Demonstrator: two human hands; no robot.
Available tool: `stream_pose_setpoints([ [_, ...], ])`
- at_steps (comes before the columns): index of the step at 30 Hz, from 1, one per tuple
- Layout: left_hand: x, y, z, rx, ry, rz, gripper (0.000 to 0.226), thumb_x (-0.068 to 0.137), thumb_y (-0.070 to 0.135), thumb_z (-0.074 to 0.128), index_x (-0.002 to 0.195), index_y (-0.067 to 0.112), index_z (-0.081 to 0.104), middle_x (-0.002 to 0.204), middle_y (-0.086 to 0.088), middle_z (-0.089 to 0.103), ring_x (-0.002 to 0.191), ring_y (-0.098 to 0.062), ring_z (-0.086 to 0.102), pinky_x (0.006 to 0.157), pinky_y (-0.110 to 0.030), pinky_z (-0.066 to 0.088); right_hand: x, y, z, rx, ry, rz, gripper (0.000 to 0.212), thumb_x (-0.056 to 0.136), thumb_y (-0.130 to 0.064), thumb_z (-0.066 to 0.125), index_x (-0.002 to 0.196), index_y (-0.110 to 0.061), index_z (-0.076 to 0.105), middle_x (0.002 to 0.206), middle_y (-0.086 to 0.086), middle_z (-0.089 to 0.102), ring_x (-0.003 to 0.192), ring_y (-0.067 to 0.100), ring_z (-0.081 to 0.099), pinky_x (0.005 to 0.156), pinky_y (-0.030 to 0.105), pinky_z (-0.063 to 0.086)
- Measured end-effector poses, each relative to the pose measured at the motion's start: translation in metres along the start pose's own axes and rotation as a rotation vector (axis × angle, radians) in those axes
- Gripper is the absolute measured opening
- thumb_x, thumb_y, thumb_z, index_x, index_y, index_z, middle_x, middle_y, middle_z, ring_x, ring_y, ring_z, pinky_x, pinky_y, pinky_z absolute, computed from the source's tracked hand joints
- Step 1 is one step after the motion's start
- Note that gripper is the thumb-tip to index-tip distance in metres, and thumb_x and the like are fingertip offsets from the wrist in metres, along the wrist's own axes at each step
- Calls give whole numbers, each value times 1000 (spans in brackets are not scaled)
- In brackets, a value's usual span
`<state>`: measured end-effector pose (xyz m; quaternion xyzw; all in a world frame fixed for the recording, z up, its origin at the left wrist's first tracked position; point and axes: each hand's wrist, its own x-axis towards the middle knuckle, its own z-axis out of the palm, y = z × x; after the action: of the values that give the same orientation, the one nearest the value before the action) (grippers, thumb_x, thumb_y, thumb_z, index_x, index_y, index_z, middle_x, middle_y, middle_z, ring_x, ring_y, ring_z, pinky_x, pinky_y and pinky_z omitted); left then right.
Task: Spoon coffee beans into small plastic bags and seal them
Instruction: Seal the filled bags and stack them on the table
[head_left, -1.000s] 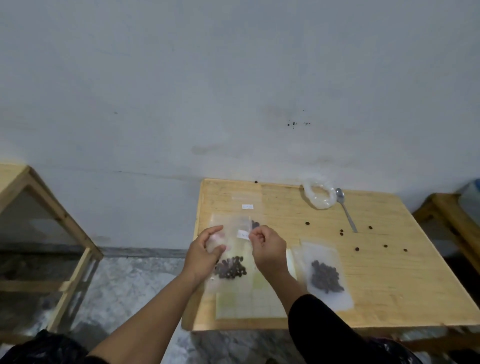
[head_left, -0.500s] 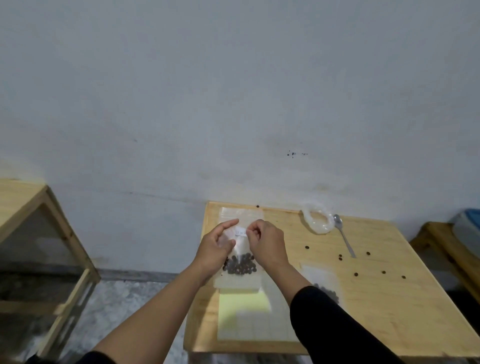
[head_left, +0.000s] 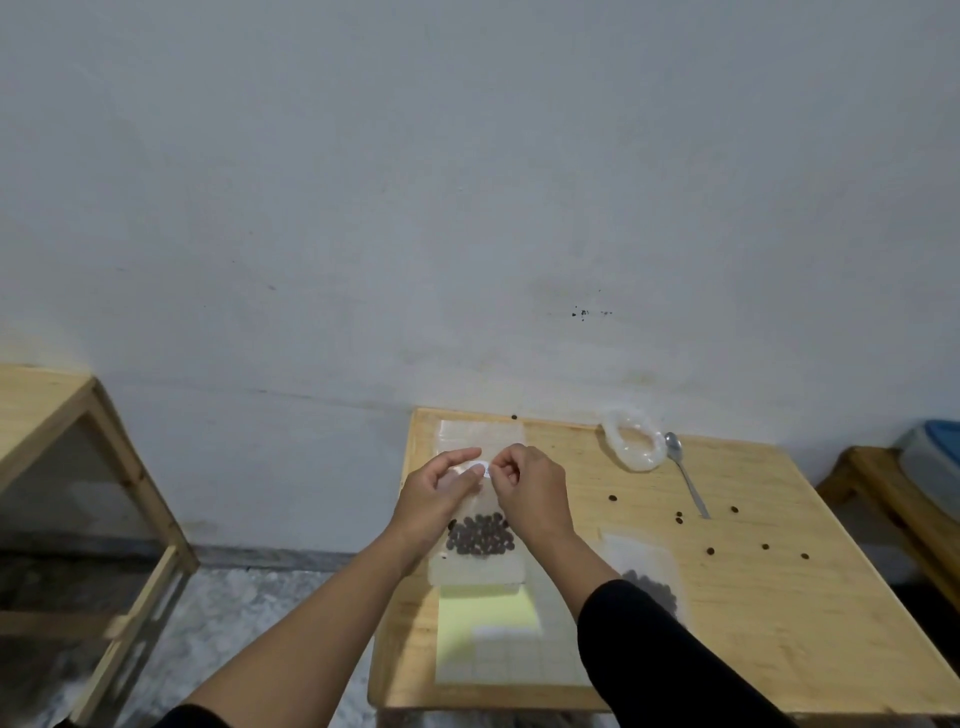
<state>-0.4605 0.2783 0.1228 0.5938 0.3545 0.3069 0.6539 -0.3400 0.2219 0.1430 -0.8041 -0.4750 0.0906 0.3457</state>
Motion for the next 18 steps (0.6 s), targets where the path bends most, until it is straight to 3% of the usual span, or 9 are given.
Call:
stream_pose_setpoints([
  [4, 4, -4, 0, 37, 163, 4, 16, 88, 22, 63, 99, 33, 67, 108, 22, 63, 109, -6, 56, 94, -24, 43, -9, -1, 4, 103, 104, 28, 25, 82, -19, 67, 105, -26, 59, 96, -7, 45, 81, 4, 46, 64, 6, 34],
  [8, 6, -4, -5, -13, 223, -11, 16, 87, 21, 64, 93, 36, 68, 109, 12, 66, 104, -11, 61, 94, -36, 50, -17, -2, 6, 370, 98, 143, 20, 79, -16, 72, 84, -34, 64, 110, -7, 47, 92, -2, 48, 71, -3, 35],
  [10, 6, -4, -7, -18, 215, -16, 17, 87, 21, 65, 92, 36, 67, 111, 7, 65, 103, -20, 62, 89, -35, 52, -19, 0, 7, 479, 10, 177, 16, 79, -17, 72, 79, -33, 68, 109, -7, 59, 94, -2, 54, 77, 2, 38],
  [13, 6, -6, -7, 11, 137, -21, 18, 86, 20, 66, 95, 35, 67, 112, 11, 64, 110, -32, 58, 80, -30, 49, -20, 2, 9, 607, -86, 254, 9, 78, -18, 73, 82, -26, 75, 93, -8, 72, 94, 3, 63, 88, 21, 47],
  [16, 4, -10, -4, 29, 61, -12, 18, 85, 17, 67, 96, 32, 67, 110, 17, 64, 114, -11, 57, 93, -26, 47, -20, 4, 10, 667, -49, 357, 9, 75, -16, 76, 78, -25, 75, 87, -8, 74, 94, 9, 66, 89, 26, 49],
  [18, 4, -13, 0, 41, 52, -13, 17, 85, 15, 67, 96, 29, 67, 109, 16, 64, 112, -8, 57, 93, -24, 47, -19, 7, 11, 670, -3, 395, 12, 74, -15, 76, 73, -26, 75, 86, -8, 73, 93, 8, 66, 89, 27, 49],
])
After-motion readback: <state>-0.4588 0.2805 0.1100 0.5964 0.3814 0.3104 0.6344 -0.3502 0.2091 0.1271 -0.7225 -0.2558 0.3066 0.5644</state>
